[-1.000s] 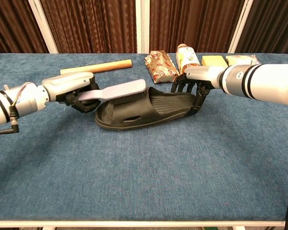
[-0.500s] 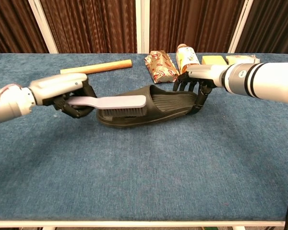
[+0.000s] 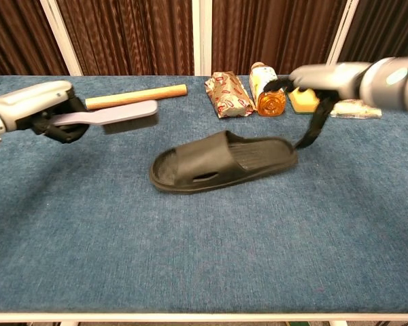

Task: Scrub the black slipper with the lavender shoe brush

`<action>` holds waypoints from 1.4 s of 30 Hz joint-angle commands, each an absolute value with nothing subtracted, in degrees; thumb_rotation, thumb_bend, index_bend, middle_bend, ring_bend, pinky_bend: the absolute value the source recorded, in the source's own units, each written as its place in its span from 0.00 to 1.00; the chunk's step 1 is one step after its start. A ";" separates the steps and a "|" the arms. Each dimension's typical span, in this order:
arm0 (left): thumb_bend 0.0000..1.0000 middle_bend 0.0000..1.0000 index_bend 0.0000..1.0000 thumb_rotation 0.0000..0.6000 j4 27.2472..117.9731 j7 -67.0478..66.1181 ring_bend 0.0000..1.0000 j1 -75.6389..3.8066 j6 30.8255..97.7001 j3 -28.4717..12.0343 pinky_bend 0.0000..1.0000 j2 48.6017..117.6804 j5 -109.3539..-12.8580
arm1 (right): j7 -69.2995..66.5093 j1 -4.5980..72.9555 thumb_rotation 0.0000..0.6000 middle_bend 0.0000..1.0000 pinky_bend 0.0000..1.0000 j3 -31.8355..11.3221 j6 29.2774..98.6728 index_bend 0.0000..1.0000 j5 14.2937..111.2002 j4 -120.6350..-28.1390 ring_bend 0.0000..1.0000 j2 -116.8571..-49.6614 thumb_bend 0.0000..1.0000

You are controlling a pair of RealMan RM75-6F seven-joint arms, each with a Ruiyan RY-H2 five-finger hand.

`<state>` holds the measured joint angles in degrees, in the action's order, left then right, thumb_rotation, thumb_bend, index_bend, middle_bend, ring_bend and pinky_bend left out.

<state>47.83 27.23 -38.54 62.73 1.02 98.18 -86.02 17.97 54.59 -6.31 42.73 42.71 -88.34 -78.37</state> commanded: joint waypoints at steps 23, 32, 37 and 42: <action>0.16 0.10 0.11 0.42 62.79 5.95 0.03 -32.58 56.64 -1.04 0.24 89.04 -78.05 | -1.93 31.02 1.00 0.00 0.04 -2.64 61.21 0.00 68.43 -100.30 0.00 -53.39 0.00; 0.08 0.06 0.08 0.61 69.35 7.03 0.00 -28.70 62.30 -2.64 0.22 83.15 -77.17 | -8.68 24.68 1.00 0.01 0.04 -1.88 65.70 0.00 72.13 -98.41 0.00 -51.59 0.02; 0.07 0.13 0.12 1.00 74.98 6.08 0.02 -23.22 69.01 -4.85 0.22 77.68 -72.82 | -11.35 19.63 1.00 0.14 0.14 -0.56 70.62 0.00 74.63 -96.06 0.00 -52.12 0.11; 0.07 0.19 0.16 1.00 80.66 4.74 0.06 -16.63 76.24 -4.24 0.22 72.82 -71.12 | -12.32 13.82 1.00 0.20 0.15 1.27 78.06 0.00 79.02 -92.68 0.02 -54.78 0.16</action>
<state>78.13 5.52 -19.22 73.46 -4.35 75.07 -72.18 -11.84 16.44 0.19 74.99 76.81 -94.49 -53.32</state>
